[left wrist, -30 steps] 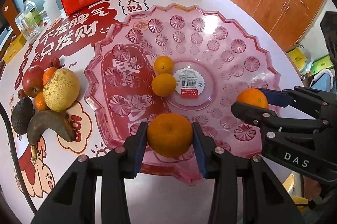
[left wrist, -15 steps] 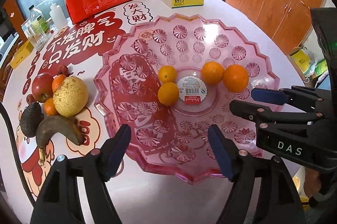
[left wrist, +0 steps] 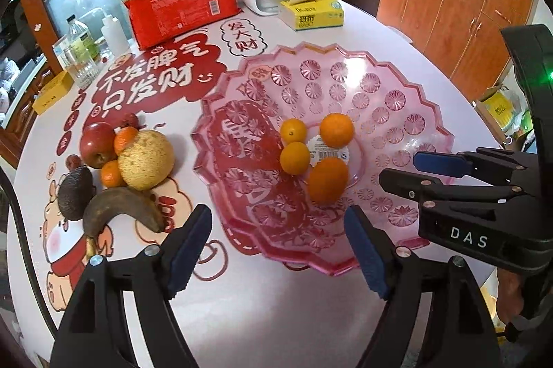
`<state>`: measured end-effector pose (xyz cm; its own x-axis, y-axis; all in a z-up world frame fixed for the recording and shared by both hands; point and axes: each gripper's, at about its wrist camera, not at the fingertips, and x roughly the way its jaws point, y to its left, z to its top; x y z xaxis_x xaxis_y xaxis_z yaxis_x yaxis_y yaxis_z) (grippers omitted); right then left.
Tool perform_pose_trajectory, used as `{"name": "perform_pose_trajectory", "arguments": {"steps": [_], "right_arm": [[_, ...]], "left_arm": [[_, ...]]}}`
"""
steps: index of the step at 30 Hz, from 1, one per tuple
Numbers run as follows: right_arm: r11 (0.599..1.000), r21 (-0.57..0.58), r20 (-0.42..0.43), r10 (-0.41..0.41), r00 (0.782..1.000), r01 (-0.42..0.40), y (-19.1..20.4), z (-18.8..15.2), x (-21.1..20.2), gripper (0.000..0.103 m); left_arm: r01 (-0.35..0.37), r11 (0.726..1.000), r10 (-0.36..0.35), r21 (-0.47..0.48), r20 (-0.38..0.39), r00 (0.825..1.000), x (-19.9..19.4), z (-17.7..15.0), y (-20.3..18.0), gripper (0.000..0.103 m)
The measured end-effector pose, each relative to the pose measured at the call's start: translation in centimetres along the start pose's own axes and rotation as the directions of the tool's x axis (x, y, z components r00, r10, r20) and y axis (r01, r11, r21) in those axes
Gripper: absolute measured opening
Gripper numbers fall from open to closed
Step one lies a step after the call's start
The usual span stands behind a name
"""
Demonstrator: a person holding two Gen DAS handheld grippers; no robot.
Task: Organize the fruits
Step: 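Carry the mandarin into the pink bowl and open the right gripper, then move the right gripper to the speckled pear and close on it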
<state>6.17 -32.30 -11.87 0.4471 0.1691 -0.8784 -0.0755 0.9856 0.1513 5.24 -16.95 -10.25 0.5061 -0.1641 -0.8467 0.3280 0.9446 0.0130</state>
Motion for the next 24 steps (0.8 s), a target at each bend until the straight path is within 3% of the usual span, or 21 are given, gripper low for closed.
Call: {"name": "perform_pose_trajectory", "arguments": {"steps": [14, 24], "right_arm": [[1.000, -0.016, 0.073, 0.012, 0.997, -0.011, 4.3, 0.3, -2.7, 0.047], [1.000, -0.018, 0.151, 0.020, 0.988, -0.018, 9.8, 1.8, -4.9, 0.048]], "left_arm": [[-0.042, 0.999, 0.043, -0.025, 0.050, 0.998, -4.2, -0.2, 4.4, 0.079], [-0.078, 0.995, 0.085, -0.066, 0.105, 0.991, -9.2, 0.4, 12.1, 0.079]]}}
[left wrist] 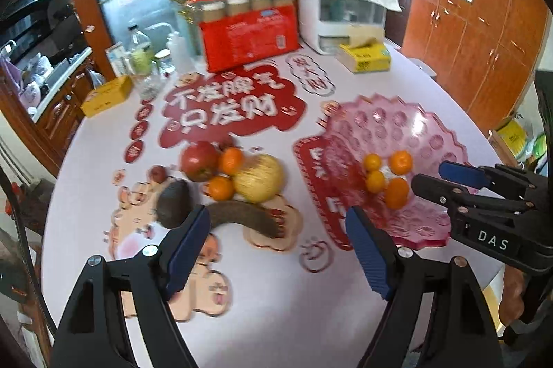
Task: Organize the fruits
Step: 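Move the right gripper to the speckled pear and close on it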
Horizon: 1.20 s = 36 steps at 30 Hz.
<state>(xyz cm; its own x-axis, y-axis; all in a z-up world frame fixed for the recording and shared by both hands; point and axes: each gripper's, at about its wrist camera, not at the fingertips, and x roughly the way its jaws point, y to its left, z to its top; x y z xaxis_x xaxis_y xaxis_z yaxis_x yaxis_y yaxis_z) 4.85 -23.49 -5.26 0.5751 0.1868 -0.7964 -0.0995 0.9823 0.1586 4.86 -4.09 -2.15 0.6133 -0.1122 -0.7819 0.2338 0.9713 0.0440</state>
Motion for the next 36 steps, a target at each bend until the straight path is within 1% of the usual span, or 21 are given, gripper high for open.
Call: {"name": "perform_pose_trajectory", "arguments": {"steps": [5, 10, 12, 17, 21, 24, 27, 32, 36], "right_arm": [[1.000, 0.008, 0.047, -0.001, 0.999, 0.000, 3.6, 0.9, -0.9, 0.054], [1.000, 0.030, 0.067, 0.005, 0.998, -0.007, 6.9, 1.8, -0.9, 0.055], [0.999, 0.044, 0.071, 0.004, 0.997, -0.007, 8.2, 2.0, -0.6, 0.055], [0.996, 0.085, 0.077, -0.007, 0.997, 0.000, 10.8, 2.8, 0.7, 0.055], [0.994, 0.110, 0.057, -0.026, 0.998, 0.020, 12.7, 3.1, 2.6, 0.056], [0.993, 0.117, 0.027, -0.038, 0.999, 0.034, 13.8, 3.3, 4.3, 0.056], [0.990, 0.137, 0.008, -0.028, 1.000, 0.026, 14.5, 3.3, 6.1, 0.056], [0.980, 0.197, -0.040, -0.016, 0.999, 0.023, 14.6, 3.4, 9.5, 0.056], [0.971, 0.232, -0.075, -0.048, 0.996, 0.064, 14.2, 3.5, 12.0, 0.056]], "left_arm": [[-0.021, 1.000, 0.022, -0.018, 0.043, 0.999, -2.3, 1.2, 5.1, 0.079], [-0.044, 0.999, 0.047, -0.029, 0.088, 0.995, -4.2, 2.4, 10.5, 0.081], [-0.052, 0.998, 0.055, -0.029, 0.108, 0.993, -4.6, 2.8, 12.7, 0.084], [-0.055, 0.998, 0.058, -0.029, 0.126, 0.990, -3.9, 3.3, 17.0, 0.085], [-0.038, 0.999, 0.041, -0.031, 0.098, 0.994, -1.7, 3.1, 19.4, 0.085], [-0.010, 0.999, 0.012, -0.037, 0.057, 0.998, 0.7, 2.8, 20.4, 0.085], [0.030, 0.999, -0.030, -0.038, 0.001, 1.000, 3.8, 2.3, 20.8, 0.085], [0.087, 0.995, -0.090, -0.040, -0.084, 0.992, 8.6, 1.6, 20.5, 0.085], [0.120, 0.992, -0.124, -0.036, -0.138, 0.983, 11.9, 1.0, 19.8, 0.085]]}}
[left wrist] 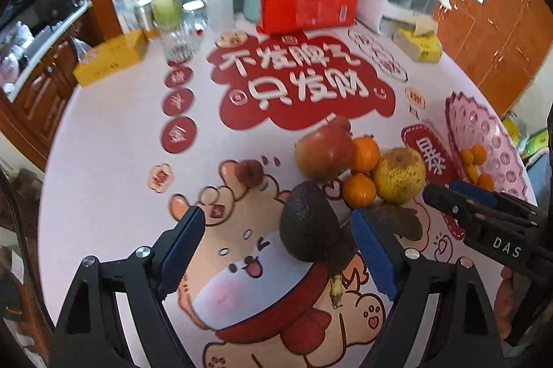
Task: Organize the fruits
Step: 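Move the right gripper to the speckled pear and close on it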
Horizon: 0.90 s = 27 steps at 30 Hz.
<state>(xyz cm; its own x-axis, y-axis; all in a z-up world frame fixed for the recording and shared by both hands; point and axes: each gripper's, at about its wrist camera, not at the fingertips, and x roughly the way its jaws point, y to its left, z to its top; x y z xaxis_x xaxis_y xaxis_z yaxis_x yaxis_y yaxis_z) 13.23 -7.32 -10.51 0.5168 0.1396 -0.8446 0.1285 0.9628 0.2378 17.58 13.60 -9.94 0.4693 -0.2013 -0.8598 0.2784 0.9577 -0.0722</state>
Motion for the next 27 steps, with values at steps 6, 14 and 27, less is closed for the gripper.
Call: {"name": "perform_pose_trajectory", "arguments": {"steps": [6, 14, 27], "right_arm": [[0.998, 0.044, -0.022, -0.043, 0.999, 0.044, -0.5, 0.7, 2.8, 0.056], [0.992, 0.024, -0.019, -0.127, 0.992, 0.127, 0.0, 1.1, 4.9, 0.063], [0.982, 0.034, -0.038, -0.183, 0.982, 0.185, -0.6, 1.8, 7.4, 0.074]], "left_arm": [[0.044, 0.999, -0.045, -0.016, -0.052, 0.998, 3.6, 0.5, -0.1, 0.085], [0.060, 0.998, -0.062, -0.019, -0.083, 0.995, 6.4, 0.6, -0.6, 0.085], [0.063, 0.997, -0.067, -0.041, -0.111, 0.992, 8.3, 0.3, -0.7, 0.079]]}}
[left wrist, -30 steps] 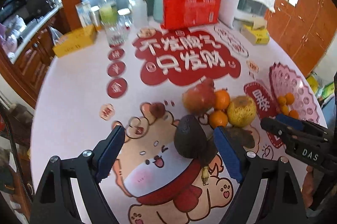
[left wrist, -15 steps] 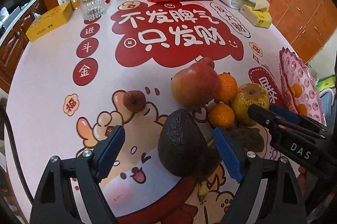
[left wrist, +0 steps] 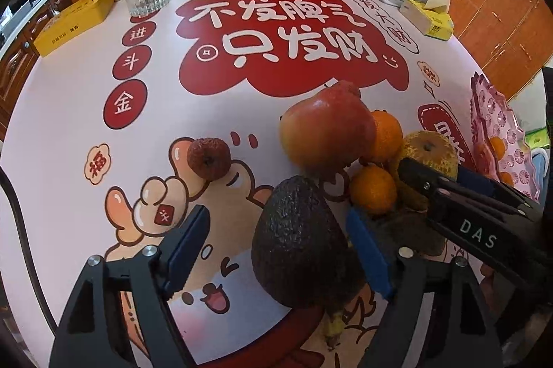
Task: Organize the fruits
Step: 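Move the right gripper to the speckled pear and close on it, then lift the speckled pear with the right gripper while the left gripper closes on the avocado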
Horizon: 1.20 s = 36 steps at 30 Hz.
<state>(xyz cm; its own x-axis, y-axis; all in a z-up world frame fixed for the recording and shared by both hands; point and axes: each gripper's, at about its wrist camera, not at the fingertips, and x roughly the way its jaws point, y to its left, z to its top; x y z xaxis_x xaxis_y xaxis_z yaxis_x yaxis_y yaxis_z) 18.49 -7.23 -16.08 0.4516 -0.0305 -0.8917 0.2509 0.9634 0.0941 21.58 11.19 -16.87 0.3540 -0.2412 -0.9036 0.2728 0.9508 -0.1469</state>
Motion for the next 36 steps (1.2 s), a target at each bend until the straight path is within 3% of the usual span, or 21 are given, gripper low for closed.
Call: {"name": "perform_pose_trajectory", "arguments": {"steps": [5, 13, 25, 36], "right_arm": [[1.000, 0.019, -0.016, 0.021, 1.000, -0.020, -0.3, 0.1, 1.0, 0.075], [0.996, 0.048, -0.012, 0.070, 0.997, -0.070, -0.9, 0.2, 1.5, 0.074], [0.992, 0.068, -0.010, 0.107, 0.994, -0.106, -1.5, -0.4, 0.5, 0.073], [0.982, -0.004, 0.056, 0.189, 0.980, -0.189, -0.2, -1.2, -3.9, 0.072]], "left_arm": [[0.001, 1.000, -0.001, 0.002, -0.002, 1.000, 0.4, -0.2, -0.3, 0.074], [0.040, 0.999, -0.041, -0.016, -0.016, 0.999, 1.2, -0.4, -0.7, 0.055], [0.028, 0.998, -0.029, -0.055, -0.012, 1.000, 0.3, -1.0, 0.1, 0.053], [0.022, 0.999, -0.020, -0.040, 0.071, 0.997, -4.4, -1.3, -0.3, 0.053]]}}
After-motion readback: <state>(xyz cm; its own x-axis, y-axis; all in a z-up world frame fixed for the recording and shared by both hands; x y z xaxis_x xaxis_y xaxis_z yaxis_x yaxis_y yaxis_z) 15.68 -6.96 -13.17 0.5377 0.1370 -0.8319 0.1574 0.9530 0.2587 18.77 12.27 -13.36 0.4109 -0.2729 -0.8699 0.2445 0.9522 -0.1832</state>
